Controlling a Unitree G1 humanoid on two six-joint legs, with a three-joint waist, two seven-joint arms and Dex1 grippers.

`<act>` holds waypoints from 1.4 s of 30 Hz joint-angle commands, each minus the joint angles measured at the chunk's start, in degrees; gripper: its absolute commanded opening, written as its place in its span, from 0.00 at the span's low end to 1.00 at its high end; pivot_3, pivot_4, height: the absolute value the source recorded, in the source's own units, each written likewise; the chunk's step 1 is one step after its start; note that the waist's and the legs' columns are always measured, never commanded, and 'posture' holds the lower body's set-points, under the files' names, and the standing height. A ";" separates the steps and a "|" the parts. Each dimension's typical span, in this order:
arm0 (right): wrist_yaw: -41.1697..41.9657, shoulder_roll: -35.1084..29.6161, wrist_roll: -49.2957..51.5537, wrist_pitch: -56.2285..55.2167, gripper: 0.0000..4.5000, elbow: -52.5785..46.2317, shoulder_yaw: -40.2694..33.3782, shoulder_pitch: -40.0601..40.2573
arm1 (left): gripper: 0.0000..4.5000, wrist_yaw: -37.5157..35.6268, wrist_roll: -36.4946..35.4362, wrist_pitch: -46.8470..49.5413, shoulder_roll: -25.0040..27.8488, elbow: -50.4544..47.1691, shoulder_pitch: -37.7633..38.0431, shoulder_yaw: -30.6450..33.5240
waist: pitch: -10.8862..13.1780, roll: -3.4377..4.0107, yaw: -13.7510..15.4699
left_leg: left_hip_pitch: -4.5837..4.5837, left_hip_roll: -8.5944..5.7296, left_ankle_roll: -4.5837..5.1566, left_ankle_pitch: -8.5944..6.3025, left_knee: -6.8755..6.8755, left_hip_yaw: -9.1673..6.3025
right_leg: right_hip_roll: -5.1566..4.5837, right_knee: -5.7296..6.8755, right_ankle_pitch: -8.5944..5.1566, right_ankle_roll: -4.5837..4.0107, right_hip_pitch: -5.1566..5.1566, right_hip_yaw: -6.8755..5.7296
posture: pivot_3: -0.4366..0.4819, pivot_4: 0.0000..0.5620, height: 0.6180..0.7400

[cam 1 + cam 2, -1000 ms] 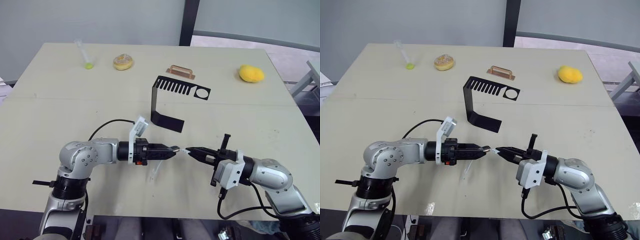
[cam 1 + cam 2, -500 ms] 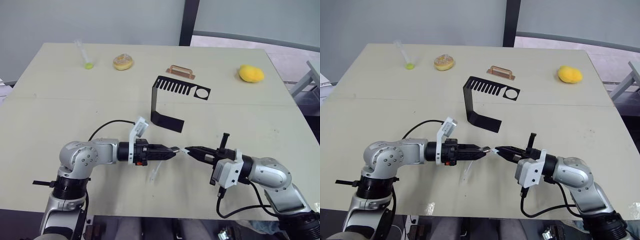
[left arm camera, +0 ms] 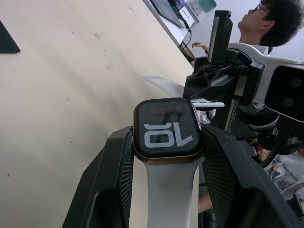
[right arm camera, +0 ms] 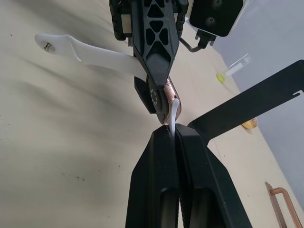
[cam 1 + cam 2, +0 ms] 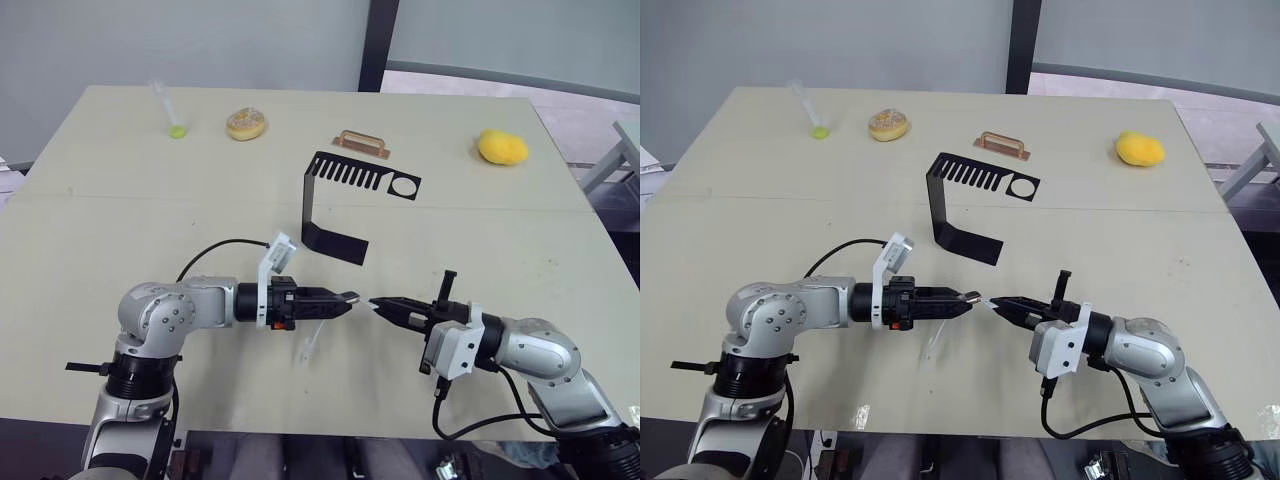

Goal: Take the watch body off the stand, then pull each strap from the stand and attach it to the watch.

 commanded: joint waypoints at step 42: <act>-0.66 -0.10 -0.76 -1.25 0.00 -0.29 0.47 -0.75 | 0.35 -0.11 -2.27 2.34 -1.22 -2.90 -0.93 0.34 | 0.00 0.00 -0.04 | 0.01 0.01 -0.01 0.00 0.00 0.00 | 0.01 0.00 0.00 0.00 0.01 0.00 | 0.48 0.27 1.00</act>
